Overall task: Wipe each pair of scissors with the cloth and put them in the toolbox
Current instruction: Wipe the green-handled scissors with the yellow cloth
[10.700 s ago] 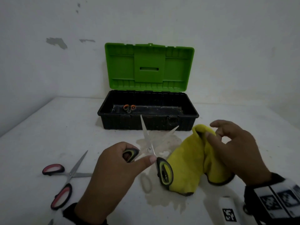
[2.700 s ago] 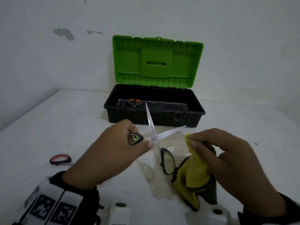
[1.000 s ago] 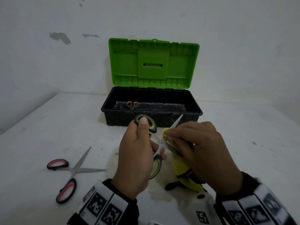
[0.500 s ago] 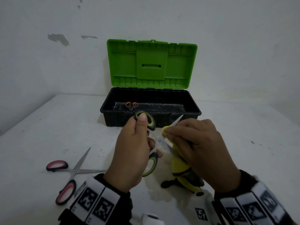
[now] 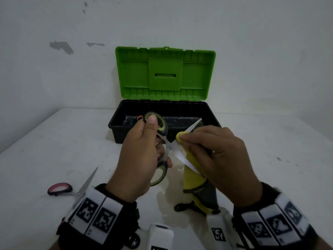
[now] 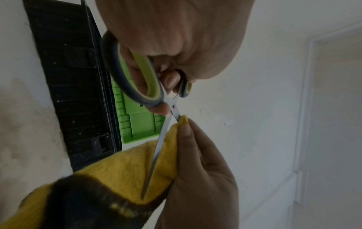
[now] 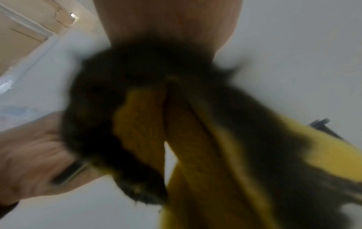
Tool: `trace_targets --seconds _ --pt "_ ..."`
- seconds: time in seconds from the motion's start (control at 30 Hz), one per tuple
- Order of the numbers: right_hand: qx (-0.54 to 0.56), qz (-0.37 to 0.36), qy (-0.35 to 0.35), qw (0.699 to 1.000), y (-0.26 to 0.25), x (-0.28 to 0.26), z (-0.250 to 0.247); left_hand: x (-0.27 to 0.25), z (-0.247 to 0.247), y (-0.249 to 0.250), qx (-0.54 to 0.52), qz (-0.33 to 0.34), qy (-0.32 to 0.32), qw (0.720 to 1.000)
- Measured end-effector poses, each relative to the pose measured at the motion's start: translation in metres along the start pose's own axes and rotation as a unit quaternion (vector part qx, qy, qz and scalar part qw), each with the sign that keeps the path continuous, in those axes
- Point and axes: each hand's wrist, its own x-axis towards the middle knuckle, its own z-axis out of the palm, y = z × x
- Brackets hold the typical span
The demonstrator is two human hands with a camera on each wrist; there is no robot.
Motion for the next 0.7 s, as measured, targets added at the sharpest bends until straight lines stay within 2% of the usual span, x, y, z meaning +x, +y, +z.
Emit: trace_targets --seconds 0.1,0.27,0.4,0.57,0.7 --pt "0.022 0.051 0.052 0.997 0.008 0.01 -0.004 0.003 0.002 0.003 -0.003 0.004 0.003 1.0" --pt "0.007 0.019 0.027 0.999 -0.001 0.006 0.0 0.003 0.002 0.007 -0.009 0.008 0.003 1.0" --pt "0.04 0.082 0.072 0.993 0.009 0.011 -0.005 0.002 0.003 0.003 -0.006 0.006 0.004 1.0" --pt "0.018 0.055 0.037 0.998 -0.001 0.005 0.0 0.001 0.0 0.002 -0.011 -0.012 0.017 1.0" --pt "0.035 0.106 0.082 0.99 0.006 0.01 -0.009 -0.004 -0.001 0.002 -0.007 -0.016 0.02 1.0"
